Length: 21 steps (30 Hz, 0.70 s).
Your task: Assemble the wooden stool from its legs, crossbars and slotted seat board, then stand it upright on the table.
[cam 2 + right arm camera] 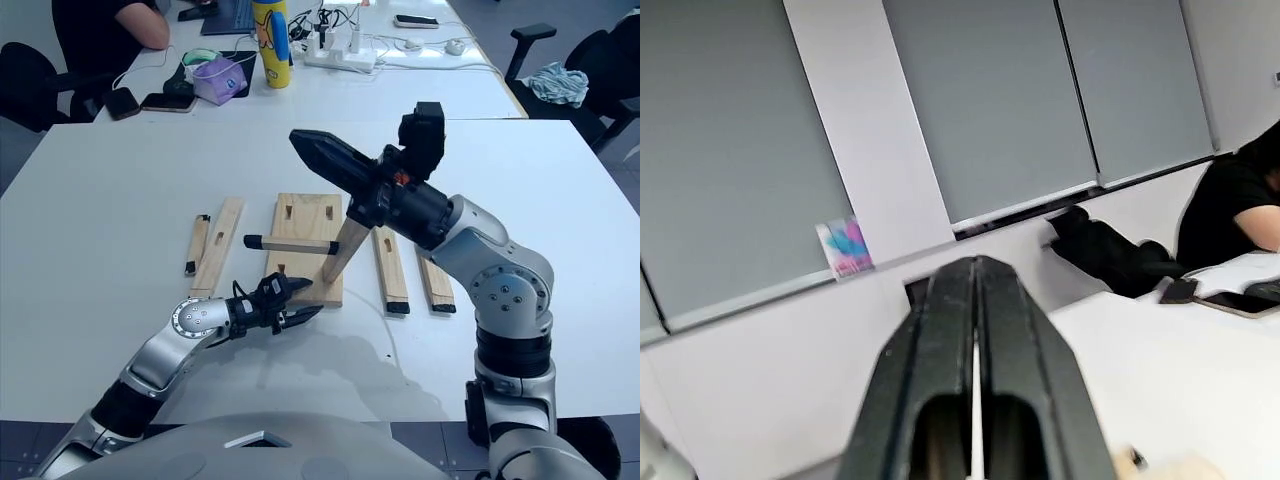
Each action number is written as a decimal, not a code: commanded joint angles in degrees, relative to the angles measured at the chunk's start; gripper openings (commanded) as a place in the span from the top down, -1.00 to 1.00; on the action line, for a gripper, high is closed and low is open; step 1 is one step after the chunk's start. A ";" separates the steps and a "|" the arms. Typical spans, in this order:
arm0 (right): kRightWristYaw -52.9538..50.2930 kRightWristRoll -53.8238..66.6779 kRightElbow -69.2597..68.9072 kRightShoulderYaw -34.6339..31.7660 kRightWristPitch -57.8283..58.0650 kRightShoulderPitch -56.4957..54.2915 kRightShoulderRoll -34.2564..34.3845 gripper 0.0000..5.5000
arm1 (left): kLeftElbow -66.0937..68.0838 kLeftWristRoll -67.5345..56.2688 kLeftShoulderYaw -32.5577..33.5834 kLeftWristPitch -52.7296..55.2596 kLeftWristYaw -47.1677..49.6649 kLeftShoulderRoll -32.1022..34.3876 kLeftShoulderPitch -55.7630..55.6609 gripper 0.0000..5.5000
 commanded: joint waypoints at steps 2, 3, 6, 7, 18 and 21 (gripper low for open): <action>-3.84 6.79 8.18 -10.26 -1.49 -5.02 -1.65 0.99 | 4.70 1.52 0.49 2.29 0.91 1.64 3.58 0.00; -4.67 7.42 10.16 -12.05 -1.82 -5.33 -1.90 0.99 | 4.54 1.06 1.11 1.12 1.07 1.19 3.58 0.00; -6.80 3.06 15.63 -15.02 -3.84 -5.28 -3.00 0.99 | 4.56 1.66 1.31 0.44 1.49 1.22 3.17 0.00; -8.14 -3.09 17.66 -13.71 -5.45 -4.75 -3.82 0.99 | 4.76 2.03 1.01 0.88 1.50 1.29 3.01 0.00; -18.17 -33.83 12.71 -1.00 -9.72 20.47 2.25 0.75 | 1.29 -0.46 -0.42 -4.13 1.73 -4.40 0.20 0.00; -22.69 -37.58 7.29 0.78 -8.61 27.87 4.89 0.59 | 0.48 -0.95 -0.32 -4.07 3.10 -7.12 -0.35 0.00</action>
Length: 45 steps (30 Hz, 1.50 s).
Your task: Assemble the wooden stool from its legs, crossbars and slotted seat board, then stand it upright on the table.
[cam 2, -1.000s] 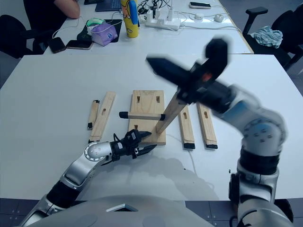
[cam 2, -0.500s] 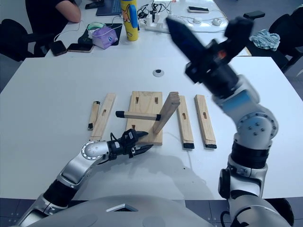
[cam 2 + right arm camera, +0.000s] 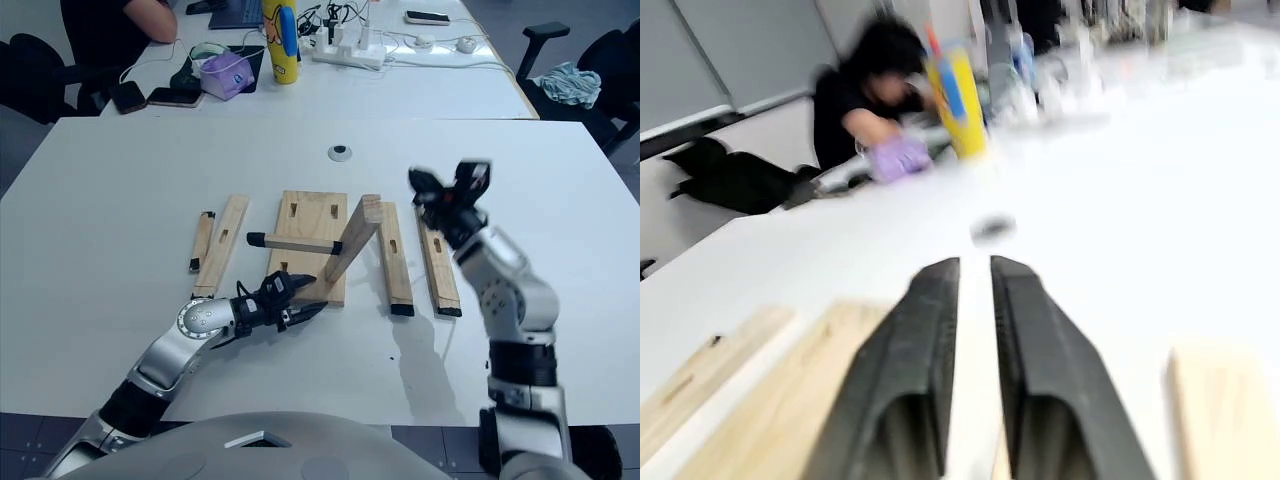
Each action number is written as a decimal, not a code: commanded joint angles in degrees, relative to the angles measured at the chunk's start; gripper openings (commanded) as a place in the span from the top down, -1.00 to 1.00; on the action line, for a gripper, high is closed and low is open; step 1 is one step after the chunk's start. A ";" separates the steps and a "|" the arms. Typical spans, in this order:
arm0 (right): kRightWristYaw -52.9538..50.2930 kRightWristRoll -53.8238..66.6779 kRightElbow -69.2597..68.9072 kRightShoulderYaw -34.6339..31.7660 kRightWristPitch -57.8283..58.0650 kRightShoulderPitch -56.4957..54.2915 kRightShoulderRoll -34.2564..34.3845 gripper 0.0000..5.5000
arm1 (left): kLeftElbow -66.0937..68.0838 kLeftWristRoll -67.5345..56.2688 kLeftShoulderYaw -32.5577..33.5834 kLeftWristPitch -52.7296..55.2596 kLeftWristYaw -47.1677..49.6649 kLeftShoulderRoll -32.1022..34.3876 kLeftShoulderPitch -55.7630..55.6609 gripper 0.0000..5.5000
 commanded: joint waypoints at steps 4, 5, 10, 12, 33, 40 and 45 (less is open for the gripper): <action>-9.05 -7.29 -10.65 1.77 5.64 9.25 2.58 0.42 | 0.58 2.22 -2.06 0.50 2.53 -3.81 -0.83 0.00; -9.75 -7.28 -11.80 1.57 7.19 9.41 2.57 0.39 | 0.42 2.59 -2.30 0.46 2.68 -3.88 -0.92 0.00; -11.95 -5.91 -16.13 1.77 14.82 9.73 3.81 0.13 | -3.06 3.11 -2.35 0.62 1.29 -1.52 -0.02 0.00; -12.22 -5.89 -17.15 2.01 17.29 9.37 4.10 0.01 | -5.06 3.68 -2.24 0.61 0.25 0.66 0.54 0.00; -11.76 -16.23 -11.88 6.36 26.79 7.90 2.71 -0.30 | -28.27 -10.85 7.91 22.01 -6.76 14.05 -0.12 0.00; -10.02 -15.82 -11.77 4.12 24.94 7.61 6.56 0.09 | -30.24 -15.09 10.22 25.56 -10.81 20.33 2.48 0.00; -7.13 -14.09 -12.37 0.10 20.23 3.03 8.00 0.24 | -35.24 -37.89 24.86 35.32 -10.41 19.41 -4.10 0.00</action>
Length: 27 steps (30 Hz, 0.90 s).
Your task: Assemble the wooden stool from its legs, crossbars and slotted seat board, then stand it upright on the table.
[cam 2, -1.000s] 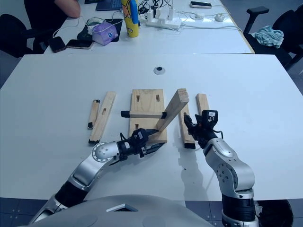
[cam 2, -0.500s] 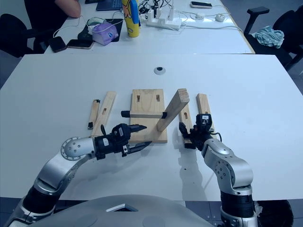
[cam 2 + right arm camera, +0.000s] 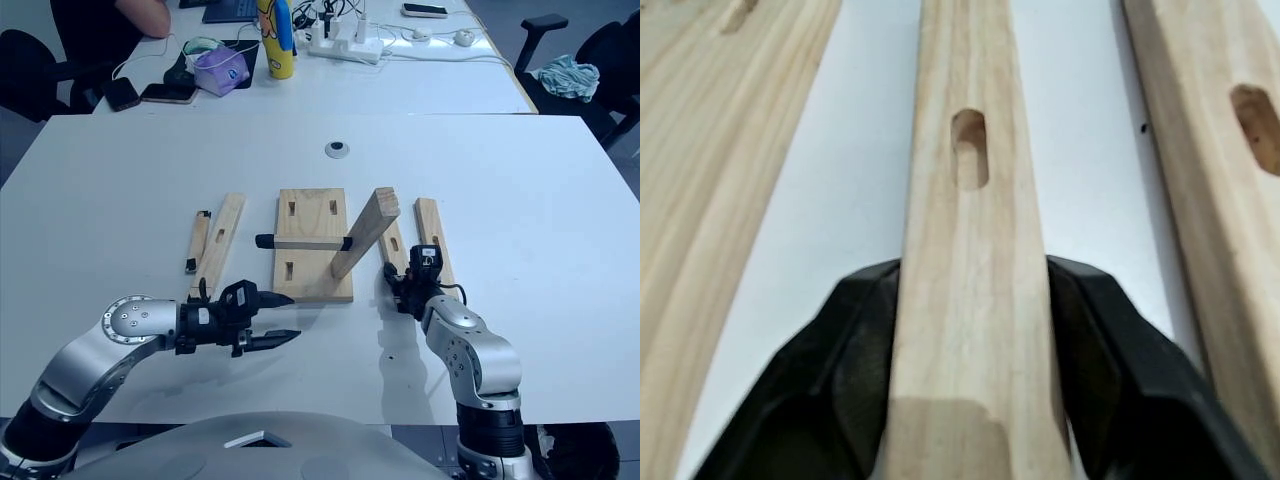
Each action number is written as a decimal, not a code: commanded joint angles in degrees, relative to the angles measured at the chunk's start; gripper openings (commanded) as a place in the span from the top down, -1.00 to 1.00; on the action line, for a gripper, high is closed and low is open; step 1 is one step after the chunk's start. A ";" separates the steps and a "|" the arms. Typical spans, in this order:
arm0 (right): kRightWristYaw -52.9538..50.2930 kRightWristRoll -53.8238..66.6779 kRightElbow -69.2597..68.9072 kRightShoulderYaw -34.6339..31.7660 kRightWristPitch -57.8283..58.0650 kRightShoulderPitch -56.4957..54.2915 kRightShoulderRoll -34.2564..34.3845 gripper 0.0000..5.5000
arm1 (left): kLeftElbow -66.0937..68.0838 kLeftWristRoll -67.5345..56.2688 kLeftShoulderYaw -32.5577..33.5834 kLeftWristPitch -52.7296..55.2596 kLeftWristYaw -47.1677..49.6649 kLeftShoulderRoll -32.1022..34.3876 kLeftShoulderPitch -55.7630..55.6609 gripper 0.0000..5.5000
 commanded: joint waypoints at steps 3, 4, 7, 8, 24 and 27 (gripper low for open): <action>2.96 2.07 0.95 -6.08 -5.44 -8.83 -0.19 0.24 | -1.52 -33.15 19.44 8.74 6.13 0.28 -14.52 0.00; 3.57 2.60 1.85 -7.62 -7.12 -10.97 -0.44 0.24 | 0.04 -39.42 22.12 8.53 8.55 0.94 -17.81 0.00; 7.07 6.29 4.30 -12.71 -12.14 -18.81 -1.19 0.24 | 5.95 -50.11 27.92 6.96 14.88 2.23 -24.18 0.00; 8.97 7.78 4.99 -13.84 -13.29 -21.75 -2.06 0.24 | 8.18 -50.63 29.11 6.81 16.41 2.43 -25.30 0.00; 23.31 73.06 0.06 -15.92 9.65 -39.13 -20.40 0.24 | 12.57 -58.18 32.73 8.57 15.61 3.38 -17.61 -0.79; 20.60 79.58 -4.07 -12.67 8.11 -33.74 -22.18 0.24 | 11.61 -60.24 33.02 9.01 14.76 4.04 -14.87 -0.79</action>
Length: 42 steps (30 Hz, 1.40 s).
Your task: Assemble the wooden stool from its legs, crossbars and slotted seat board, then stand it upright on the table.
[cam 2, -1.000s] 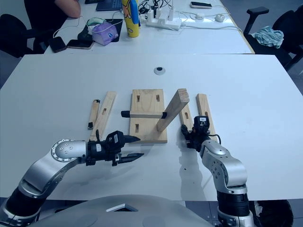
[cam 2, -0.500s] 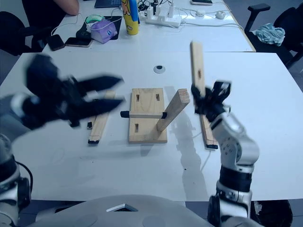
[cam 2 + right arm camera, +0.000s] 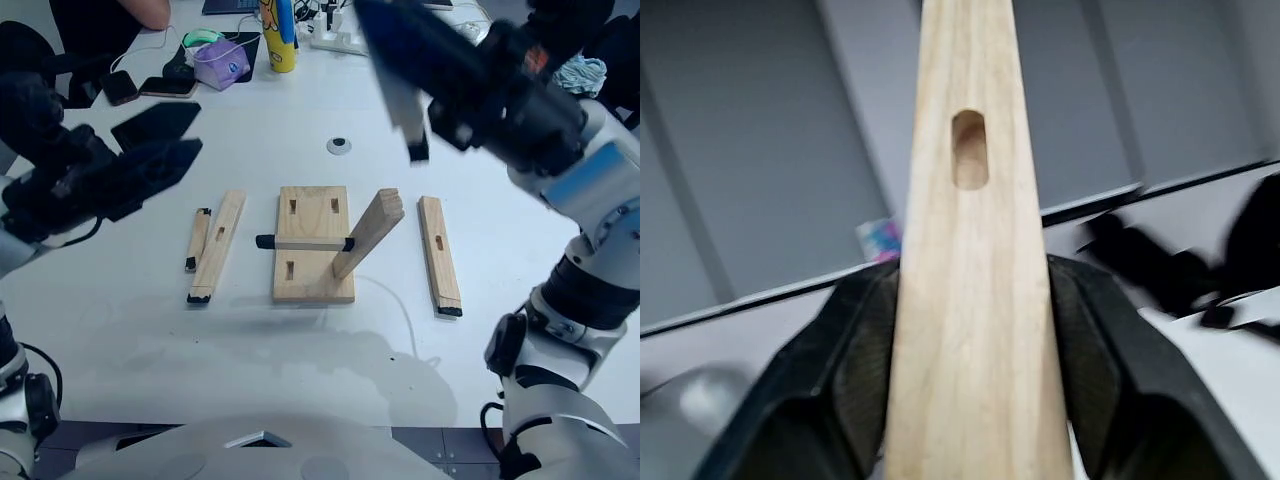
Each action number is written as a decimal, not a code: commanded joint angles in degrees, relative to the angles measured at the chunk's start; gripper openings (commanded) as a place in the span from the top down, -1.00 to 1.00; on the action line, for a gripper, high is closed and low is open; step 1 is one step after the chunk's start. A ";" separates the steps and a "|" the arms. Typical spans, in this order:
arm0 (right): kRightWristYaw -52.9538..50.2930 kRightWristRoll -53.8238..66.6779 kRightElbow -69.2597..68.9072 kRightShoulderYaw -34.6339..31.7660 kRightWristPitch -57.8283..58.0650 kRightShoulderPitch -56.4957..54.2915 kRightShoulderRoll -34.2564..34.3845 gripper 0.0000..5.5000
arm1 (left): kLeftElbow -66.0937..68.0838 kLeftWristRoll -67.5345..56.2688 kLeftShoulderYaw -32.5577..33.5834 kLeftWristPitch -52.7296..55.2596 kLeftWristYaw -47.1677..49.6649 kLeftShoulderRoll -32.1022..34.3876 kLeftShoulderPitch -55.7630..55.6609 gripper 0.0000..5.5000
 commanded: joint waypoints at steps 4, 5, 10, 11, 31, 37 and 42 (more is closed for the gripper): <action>-5.13 4.32 -9.04 7.54 -2.05 12.30 -3.35 0.24 | -2.69 -4.55 0.90 1.66 -1.37 2.52 5.69 -0.79; -5.24 3.96 -9.78 7.95 -2.54 13.99 -3.60 0.24 | -2.74 -5.03 0.89 1.73 -1.35 2.78 6.02 -0.79; -1.42 1.38 -12.40 8.96 -2.65 23.66 -5.37 0.24 | -2.49 -6.96 0.79 1.70 -1.36 3.98 6.42 -0.79; -0.34 0.77 -12.26 9.11 -2.70 24.93 -5.64 0.24 | -2.41 -7.29 0.71 1.67 -1.35 4.16 6.36 -0.79; 13.89 -9.97 -10.04 13.31 -4.67 26.65 -7.33 0.24 | -0.07 -5.78 -7.24 4.22 -2.88 4.90 3.73 -0.71; 15.33 -12.33 -10.09 14.59 -4.99 27.64 -7.16 0.24 | 0.12 -5.86 -7.83 4.51 -3.01 4.90 2.88 -0.41; 16.19 -13.45 -10.07 15.01 -5.46 28.75 -6.99 0.24 | -0.24 -6.29 -8.20 4.89 -3.30 4.83 2.73 -0.19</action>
